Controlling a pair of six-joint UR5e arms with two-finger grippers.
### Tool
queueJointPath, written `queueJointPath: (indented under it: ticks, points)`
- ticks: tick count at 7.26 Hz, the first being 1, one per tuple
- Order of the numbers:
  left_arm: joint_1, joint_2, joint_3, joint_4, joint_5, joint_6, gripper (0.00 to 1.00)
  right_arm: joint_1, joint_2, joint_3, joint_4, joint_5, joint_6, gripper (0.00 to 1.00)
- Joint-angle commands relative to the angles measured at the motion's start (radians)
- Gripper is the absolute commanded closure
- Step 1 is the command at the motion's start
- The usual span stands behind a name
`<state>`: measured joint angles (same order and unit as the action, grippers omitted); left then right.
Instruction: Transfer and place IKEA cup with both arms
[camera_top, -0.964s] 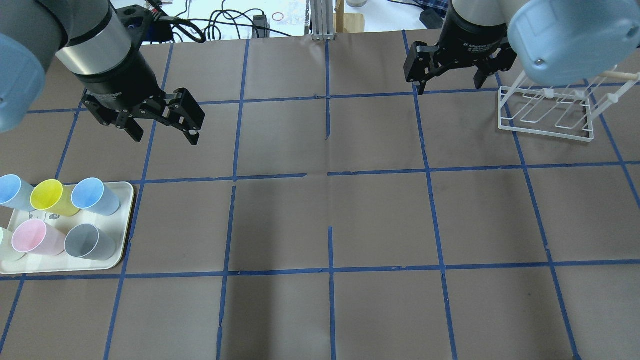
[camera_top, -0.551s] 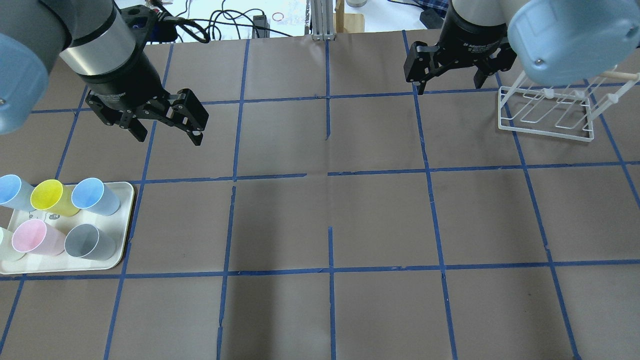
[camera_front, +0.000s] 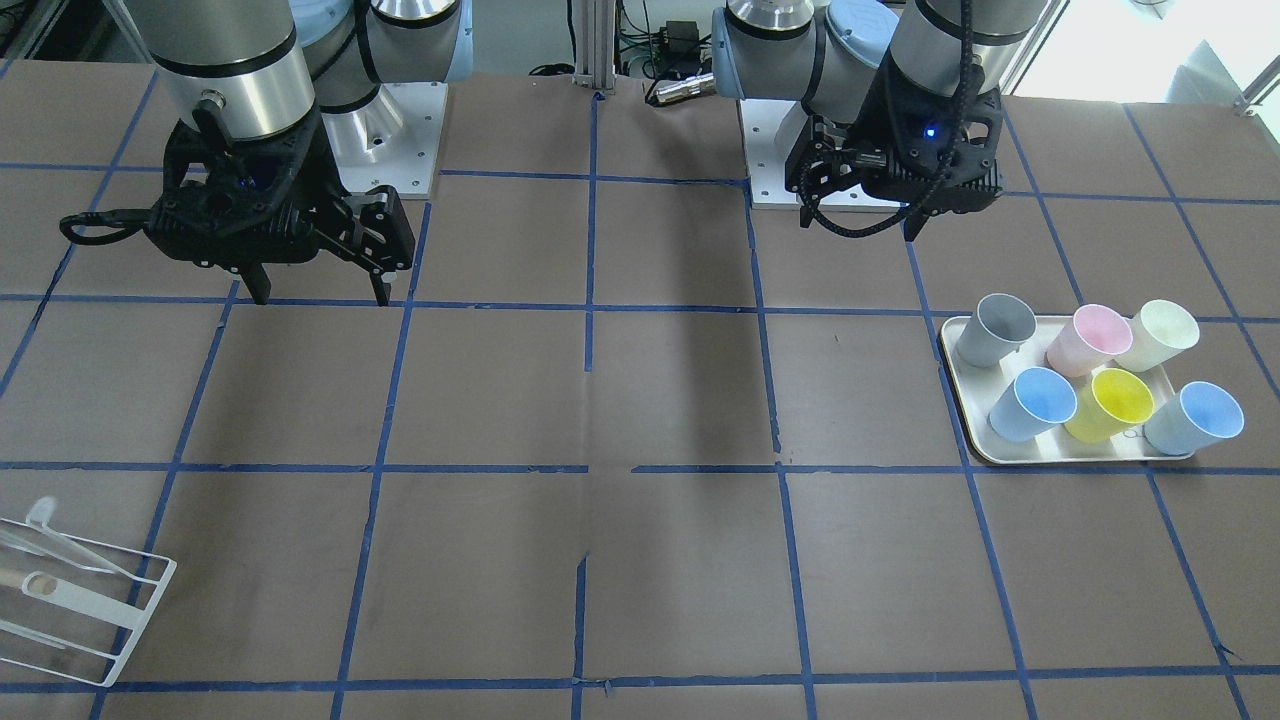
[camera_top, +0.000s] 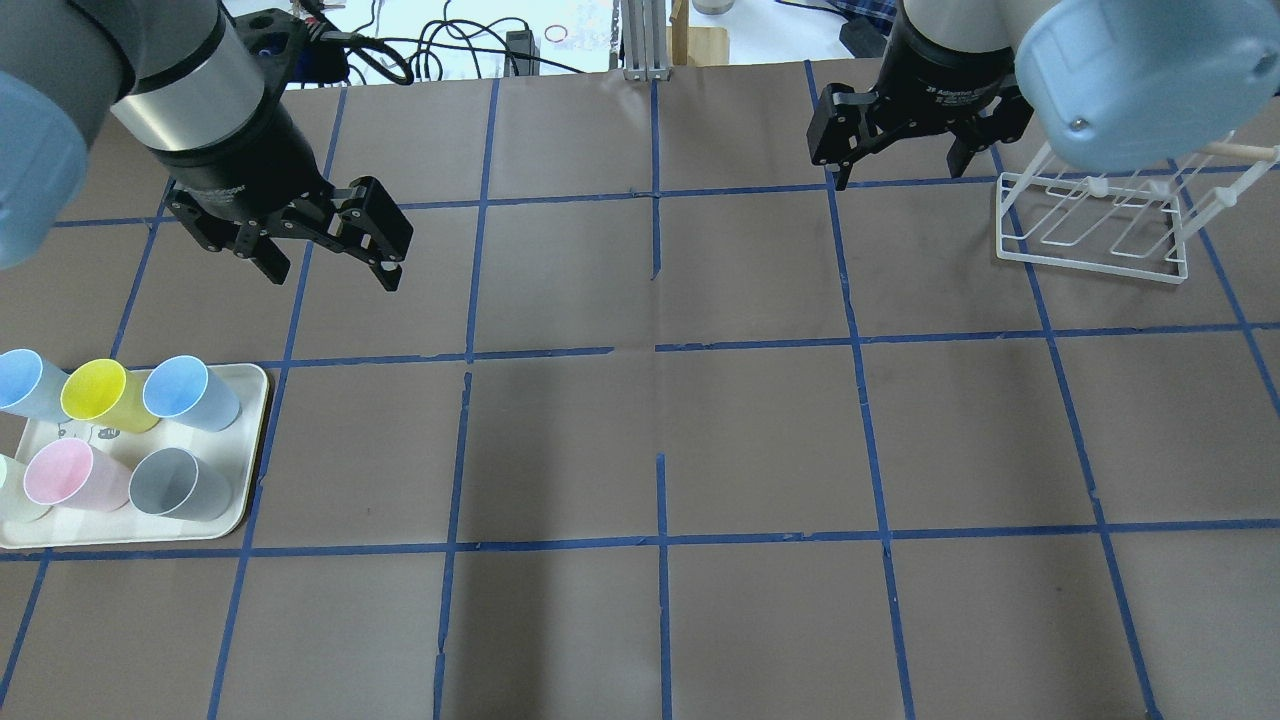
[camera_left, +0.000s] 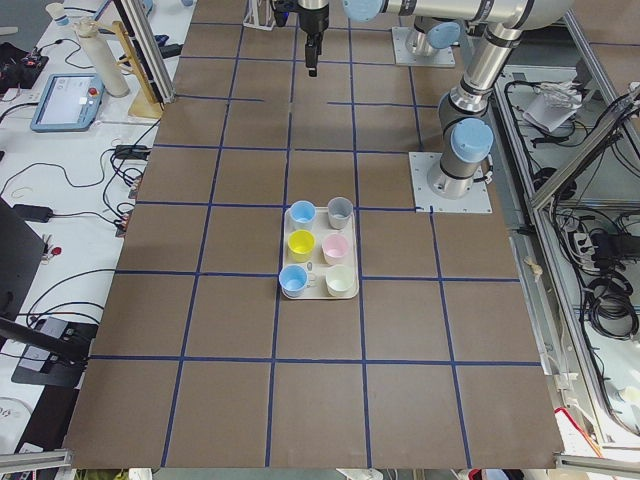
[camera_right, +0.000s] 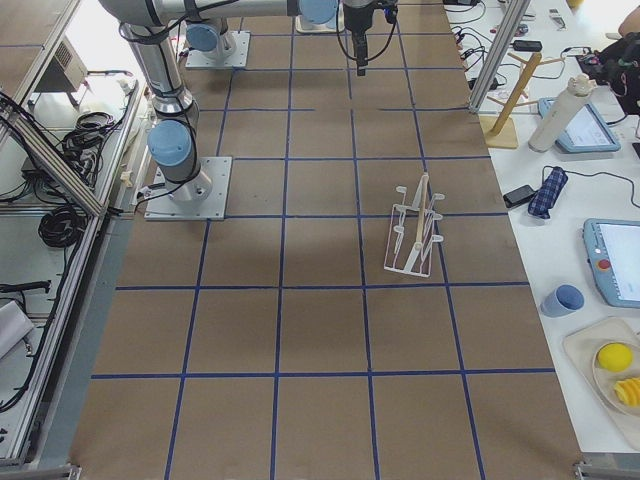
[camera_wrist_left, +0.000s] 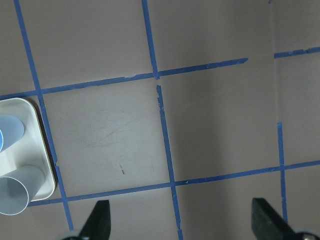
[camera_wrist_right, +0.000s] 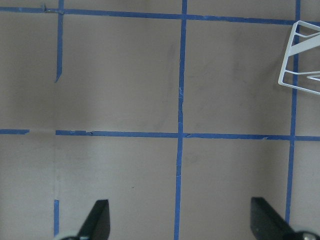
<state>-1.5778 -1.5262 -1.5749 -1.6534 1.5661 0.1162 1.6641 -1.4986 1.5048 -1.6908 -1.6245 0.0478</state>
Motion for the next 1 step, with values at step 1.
queueJointPath:
  ticks: [1]
  points:
    - [0.001, 0.001, 0.006, 0.001, 0.002, -0.003, 0.00, 0.000, 0.000, 0.000, 0.002, 0.000, 0.000, 0.00]
